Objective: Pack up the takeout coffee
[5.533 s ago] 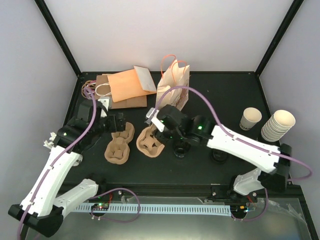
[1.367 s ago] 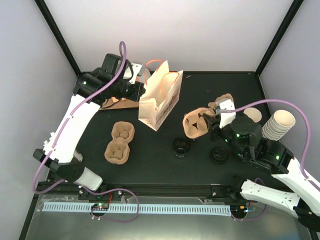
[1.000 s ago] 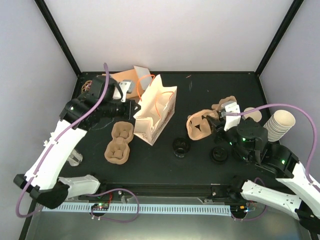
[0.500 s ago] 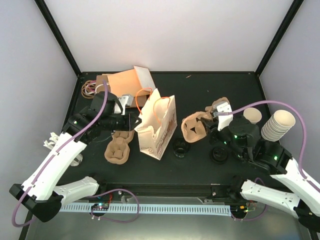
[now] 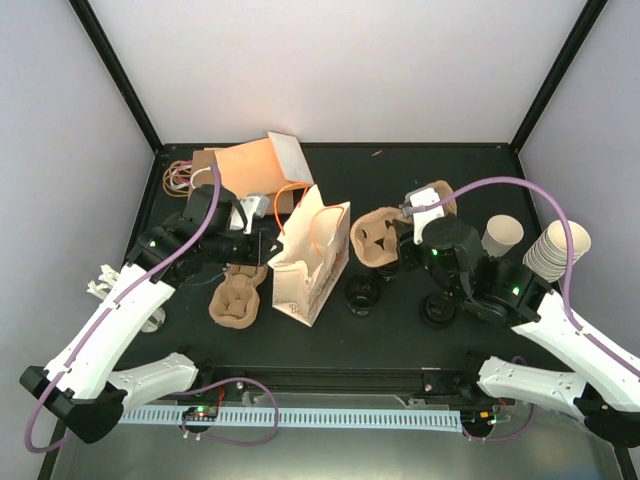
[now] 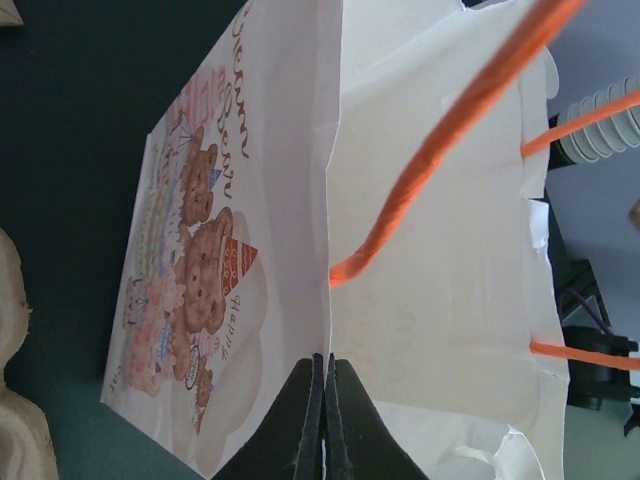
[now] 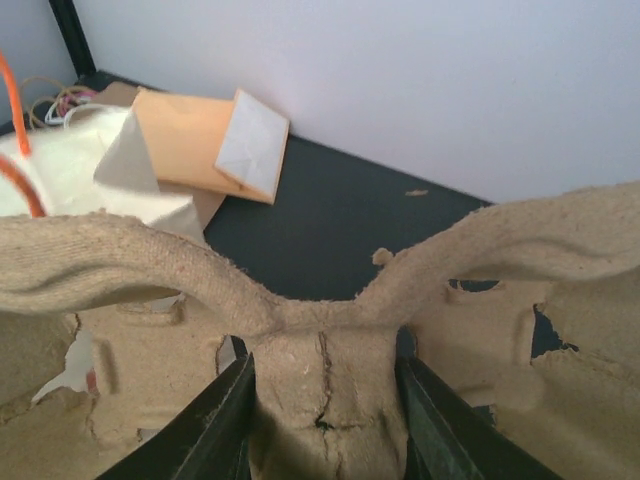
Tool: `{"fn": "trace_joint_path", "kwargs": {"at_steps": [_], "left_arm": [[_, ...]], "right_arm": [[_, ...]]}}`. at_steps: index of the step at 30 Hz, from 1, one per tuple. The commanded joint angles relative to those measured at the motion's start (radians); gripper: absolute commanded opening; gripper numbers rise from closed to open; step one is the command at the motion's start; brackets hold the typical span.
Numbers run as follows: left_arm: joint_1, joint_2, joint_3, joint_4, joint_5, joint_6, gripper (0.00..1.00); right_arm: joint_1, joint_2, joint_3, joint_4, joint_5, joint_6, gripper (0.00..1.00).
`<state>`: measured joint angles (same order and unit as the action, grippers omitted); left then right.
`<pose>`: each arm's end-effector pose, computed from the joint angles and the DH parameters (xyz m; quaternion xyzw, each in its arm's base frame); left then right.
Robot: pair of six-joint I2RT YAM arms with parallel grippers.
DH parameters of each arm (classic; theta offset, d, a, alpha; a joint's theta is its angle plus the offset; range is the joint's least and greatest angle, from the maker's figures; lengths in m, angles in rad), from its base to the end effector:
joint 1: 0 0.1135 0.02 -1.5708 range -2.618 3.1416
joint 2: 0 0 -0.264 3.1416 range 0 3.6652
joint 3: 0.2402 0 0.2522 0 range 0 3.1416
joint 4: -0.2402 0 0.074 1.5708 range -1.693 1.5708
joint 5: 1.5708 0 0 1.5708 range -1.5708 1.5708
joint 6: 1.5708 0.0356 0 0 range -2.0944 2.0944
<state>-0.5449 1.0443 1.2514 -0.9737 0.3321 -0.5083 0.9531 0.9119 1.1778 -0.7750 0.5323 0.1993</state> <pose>0.1584 -0.1096 0.3762 0.0813 0.9062 -0.3255 0.2572 0.1134 0.1284 0.3935 -0.1824 0.8226 0.0759 0.5332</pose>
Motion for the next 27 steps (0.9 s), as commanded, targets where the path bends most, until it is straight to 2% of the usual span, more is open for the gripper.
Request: {"fn": "trace_joint_path", "kwargs": {"at_steps": [1,9,13,17,27], "left_arm": [[-0.003,0.011,-0.004,-0.017,0.043,0.036,0.02],[-0.003,0.014,-0.014,-0.02,0.047,0.055,0.02],[-0.004,0.014,-0.024,-0.016,0.066,0.059,0.01],[-0.004,0.015,-0.026,-0.022,0.074,0.07,0.01],[-0.004,0.021,-0.041,-0.024,0.102,0.079,0.02]], "right_arm": [[-0.002,0.04,0.076,0.11,0.092,-0.058,0.39],[-0.002,0.063,0.083,0.271,0.228,-0.178,0.39],[-0.002,0.062,0.084,0.323,0.247,-0.233,0.39],[-0.002,0.07,0.091,0.372,0.211,-0.273,0.39],[-0.002,0.125,0.123,0.461,-0.009,-0.323,0.39]]}}
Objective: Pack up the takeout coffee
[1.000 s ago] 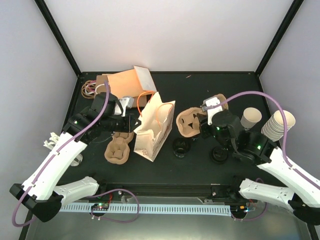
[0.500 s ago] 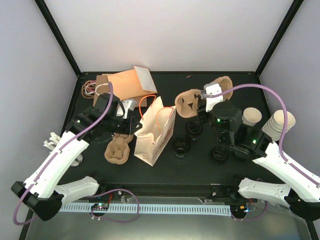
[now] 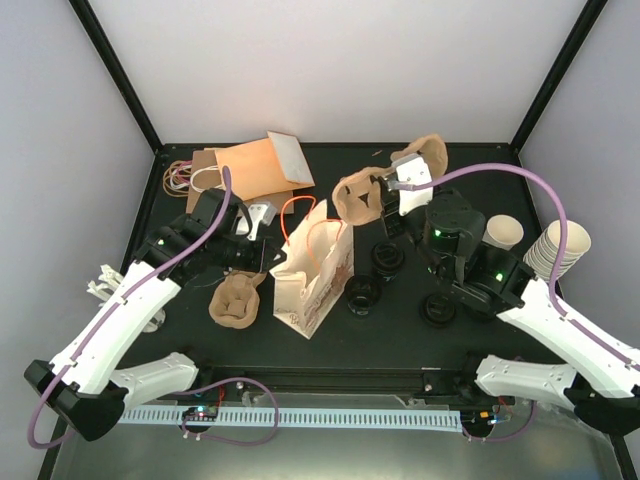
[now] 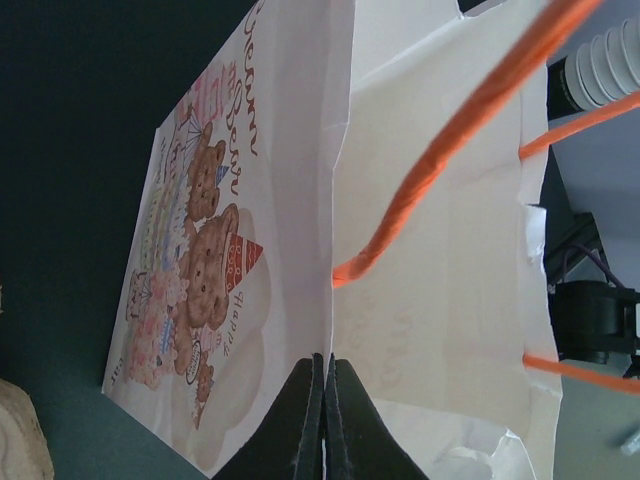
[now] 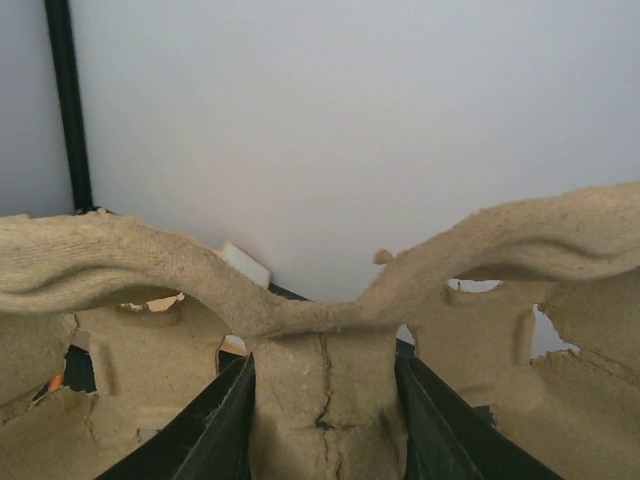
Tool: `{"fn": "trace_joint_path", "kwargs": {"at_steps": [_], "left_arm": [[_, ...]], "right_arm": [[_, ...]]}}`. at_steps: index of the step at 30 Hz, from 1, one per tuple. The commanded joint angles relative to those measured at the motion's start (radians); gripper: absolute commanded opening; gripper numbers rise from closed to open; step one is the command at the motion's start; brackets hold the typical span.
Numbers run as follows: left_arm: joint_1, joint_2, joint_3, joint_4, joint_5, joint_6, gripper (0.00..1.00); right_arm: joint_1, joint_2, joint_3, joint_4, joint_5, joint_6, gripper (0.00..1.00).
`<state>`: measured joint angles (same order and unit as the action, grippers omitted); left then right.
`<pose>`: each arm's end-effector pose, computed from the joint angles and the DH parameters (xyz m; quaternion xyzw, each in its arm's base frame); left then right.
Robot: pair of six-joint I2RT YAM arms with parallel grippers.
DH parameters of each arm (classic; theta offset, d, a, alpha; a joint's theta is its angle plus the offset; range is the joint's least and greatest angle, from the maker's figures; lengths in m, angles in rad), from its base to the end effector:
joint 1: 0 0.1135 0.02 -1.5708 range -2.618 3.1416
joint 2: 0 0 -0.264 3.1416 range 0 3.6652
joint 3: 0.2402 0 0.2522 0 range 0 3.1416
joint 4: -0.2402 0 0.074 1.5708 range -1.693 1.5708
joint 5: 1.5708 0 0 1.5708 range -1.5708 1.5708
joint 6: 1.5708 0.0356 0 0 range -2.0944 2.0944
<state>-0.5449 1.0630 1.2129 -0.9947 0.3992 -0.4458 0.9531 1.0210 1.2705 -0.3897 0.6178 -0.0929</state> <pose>0.1603 -0.1133 0.3602 0.1157 0.9117 -0.3285 0.2181 0.1365 0.1565 0.4428 -0.1865 0.7226 0.0519 0.6636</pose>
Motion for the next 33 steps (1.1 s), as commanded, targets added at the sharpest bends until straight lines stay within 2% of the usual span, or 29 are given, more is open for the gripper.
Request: {"fn": "trace_joint_path", "kwargs": {"at_steps": [1,5,18,23,33], "left_arm": [[-0.004,0.002,-0.002,-0.006,0.037,0.02,0.02],[-0.003,0.001,0.0,-0.016,0.038,0.025,0.01],[-0.004,-0.009,-0.006,-0.018,0.056,0.021,0.01],[-0.004,-0.021,-0.019,-0.013,0.052,0.016,0.01],[-0.004,-0.048,-0.055,0.035,0.049,-0.017,0.02]], "right_arm": [[-0.003,0.024,0.029,0.084,-0.106,-0.04,0.39],[-0.002,0.041,-0.002,0.144,-0.147,-0.076,0.39],[-0.002,0.109,-0.104,0.494,-0.081,-0.207,0.38],[-0.001,0.144,-0.082,0.462,-0.142,-0.186,0.37],[0.031,0.02,-0.209,0.363,-0.297,-0.096,0.37]]}}
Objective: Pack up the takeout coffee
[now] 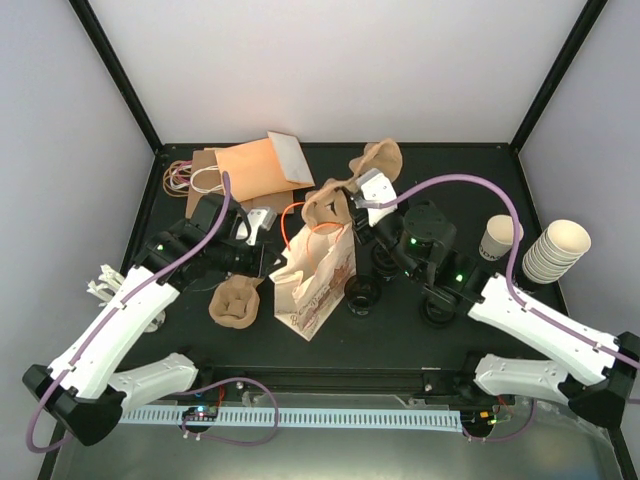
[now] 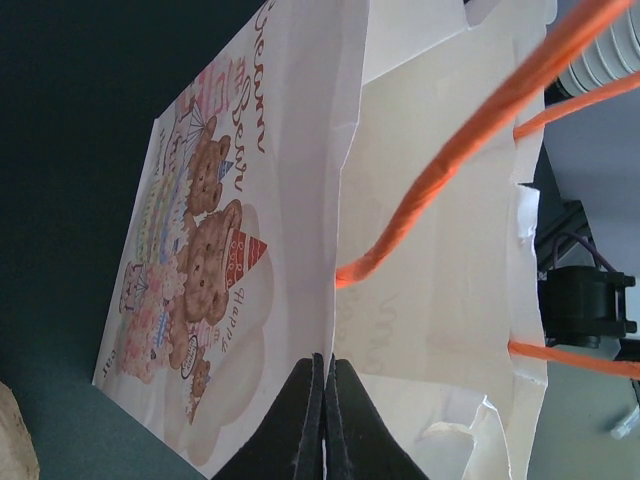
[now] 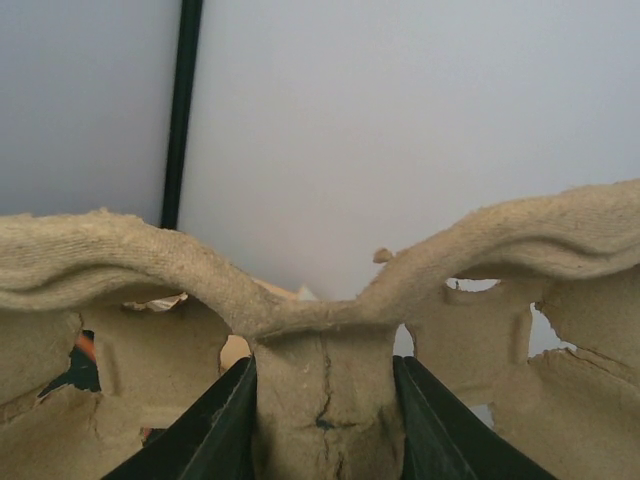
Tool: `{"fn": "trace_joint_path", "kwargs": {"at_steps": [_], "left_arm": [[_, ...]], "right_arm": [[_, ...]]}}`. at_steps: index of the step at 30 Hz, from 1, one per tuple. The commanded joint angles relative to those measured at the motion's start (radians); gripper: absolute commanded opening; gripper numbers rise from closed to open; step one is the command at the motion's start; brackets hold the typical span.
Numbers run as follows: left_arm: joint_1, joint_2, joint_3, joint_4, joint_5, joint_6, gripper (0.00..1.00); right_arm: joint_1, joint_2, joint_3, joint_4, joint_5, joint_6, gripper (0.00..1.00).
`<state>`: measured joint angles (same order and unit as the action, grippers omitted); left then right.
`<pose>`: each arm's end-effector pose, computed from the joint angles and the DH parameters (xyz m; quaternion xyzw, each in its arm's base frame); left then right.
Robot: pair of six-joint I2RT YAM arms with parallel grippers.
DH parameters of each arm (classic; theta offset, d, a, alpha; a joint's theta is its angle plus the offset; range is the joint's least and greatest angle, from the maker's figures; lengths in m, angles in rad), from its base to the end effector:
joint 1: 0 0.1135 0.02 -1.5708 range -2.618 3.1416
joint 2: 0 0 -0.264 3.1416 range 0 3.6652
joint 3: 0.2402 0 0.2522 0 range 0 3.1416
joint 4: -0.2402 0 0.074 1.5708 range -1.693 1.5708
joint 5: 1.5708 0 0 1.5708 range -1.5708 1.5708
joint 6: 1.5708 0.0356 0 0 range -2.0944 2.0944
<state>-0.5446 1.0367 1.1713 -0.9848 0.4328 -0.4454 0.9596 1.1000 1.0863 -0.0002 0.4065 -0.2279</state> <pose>0.1552 -0.1114 0.3532 0.1209 0.9091 -0.3404 0.2076 0.1565 0.1989 0.4039 -0.2727 0.6573 0.1118 0.6936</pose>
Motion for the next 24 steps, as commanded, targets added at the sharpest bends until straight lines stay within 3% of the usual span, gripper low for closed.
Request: {"fn": "trace_joint_path", "kwargs": {"at_steps": [1,9,24], "left_arm": [[-0.004,-0.024,-0.014,0.029,0.014,-0.018,0.02],[-0.002,-0.022,-0.02,0.027,0.012,-0.016,0.02],[-0.004,-0.015,-0.027,0.011,0.001,0.012,0.02]], "right_arm": [[0.035,-0.07,-0.031,-0.045,-0.111,0.038,0.37],[0.047,-0.071,0.027,-0.234,-0.381,0.096,0.35],[0.045,0.09,0.231,-0.457,-0.637,0.277,0.33]]}}
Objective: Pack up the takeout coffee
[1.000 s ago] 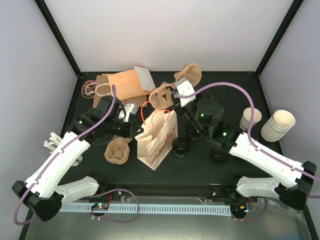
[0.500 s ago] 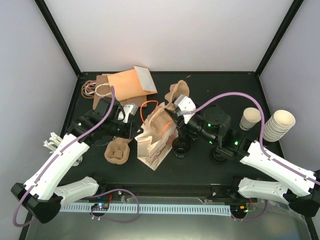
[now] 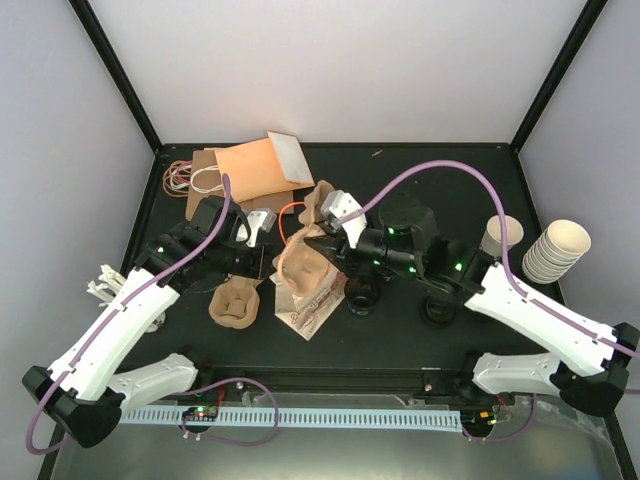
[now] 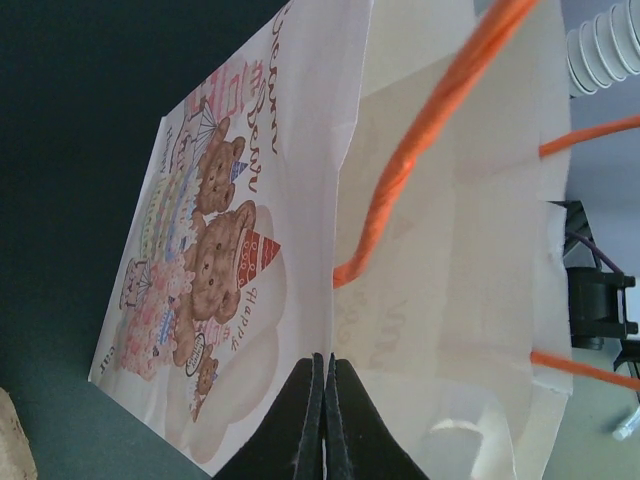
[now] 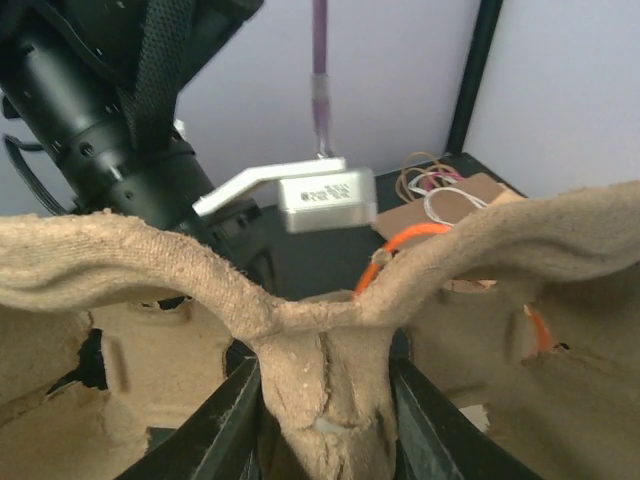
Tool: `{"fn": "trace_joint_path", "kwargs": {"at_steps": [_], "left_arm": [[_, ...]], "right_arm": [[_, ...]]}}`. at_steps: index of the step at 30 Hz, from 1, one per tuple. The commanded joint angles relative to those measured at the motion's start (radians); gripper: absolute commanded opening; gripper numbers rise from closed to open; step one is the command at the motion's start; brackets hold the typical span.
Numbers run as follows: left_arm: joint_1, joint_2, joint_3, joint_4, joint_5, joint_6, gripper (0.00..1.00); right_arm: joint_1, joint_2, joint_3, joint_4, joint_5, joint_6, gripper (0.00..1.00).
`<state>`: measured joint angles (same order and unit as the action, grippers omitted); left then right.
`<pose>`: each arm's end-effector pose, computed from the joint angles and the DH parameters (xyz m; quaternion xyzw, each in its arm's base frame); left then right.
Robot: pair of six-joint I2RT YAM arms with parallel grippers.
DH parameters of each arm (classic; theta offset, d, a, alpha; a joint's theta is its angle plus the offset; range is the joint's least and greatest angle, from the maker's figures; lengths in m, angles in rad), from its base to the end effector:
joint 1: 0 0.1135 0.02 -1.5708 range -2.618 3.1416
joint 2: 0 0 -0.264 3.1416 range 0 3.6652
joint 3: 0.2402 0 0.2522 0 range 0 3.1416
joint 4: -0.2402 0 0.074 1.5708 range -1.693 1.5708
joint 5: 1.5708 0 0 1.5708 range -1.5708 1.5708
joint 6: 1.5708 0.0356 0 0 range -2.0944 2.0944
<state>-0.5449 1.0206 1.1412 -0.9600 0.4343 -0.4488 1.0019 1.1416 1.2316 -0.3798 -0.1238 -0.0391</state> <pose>0.1538 -0.1107 0.3485 0.1208 0.9072 -0.3433 0.2111 0.1328 0.2159 0.4041 -0.4300 0.6759 0.3201 0.5057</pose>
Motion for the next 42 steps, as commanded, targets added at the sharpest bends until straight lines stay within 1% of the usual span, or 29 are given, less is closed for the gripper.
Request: {"fn": "trace_joint_path", "kwargs": {"at_steps": [1,5,9,15,19,22,31,34,37,42], "left_arm": [[-0.003,0.001,0.007,-0.019,-0.005,0.02,0.01],[-0.002,0.003,0.017,-0.032,-0.019,0.026,0.02],[-0.004,0.0,0.016,-0.028,-0.021,0.025,0.01],[-0.003,-0.002,0.017,-0.016,-0.014,0.027,0.02],[-0.003,-0.002,0.015,-0.012,-0.011,0.025,0.01],[-0.003,-0.003,0.014,-0.01,-0.007,0.023,0.02],[-0.002,-0.007,0.015,-0.011,0.0,0.031,0.02],[-0.004,-0.006,0.017,-0.012,-0.003,0.034,0.02],[-0.002,-0.008,0.02,-0.009,-0.009,0.034,0.02],[-0.003,-0.006,0.021,-0.002,-0.013,0.031,0.02]], "right_arm": [[0.001,0.063,0.103,-0.108,-0.126,0.101,0.33],[-0.007,0.101,0.145,-0.19,-0.191,0.153,0.33],[-0.033,0.103,0.138,-0.214,-0.269,0.208,0.33],[-0.078,0.118,0.127,-0.161,-0.417,0.28,0.33],[-0.102,0.147,0.153,-0.137,-0.499,0.326,0.32],[-0.116,0.155,0.145,-0.077,-0.547,0.374,0.32],[-0.218,0.167,0.101,0.059,-0.637,0.547,0.32],[-0.243,0.175,0.103,0.06,-0.646,0.581,0.32],[-0.256,0.19,0.097,0.085,-0.702,0.616,0.32],[-0.258,0.21,0.085,0.095,-0.738,0.619,0.32]]}}
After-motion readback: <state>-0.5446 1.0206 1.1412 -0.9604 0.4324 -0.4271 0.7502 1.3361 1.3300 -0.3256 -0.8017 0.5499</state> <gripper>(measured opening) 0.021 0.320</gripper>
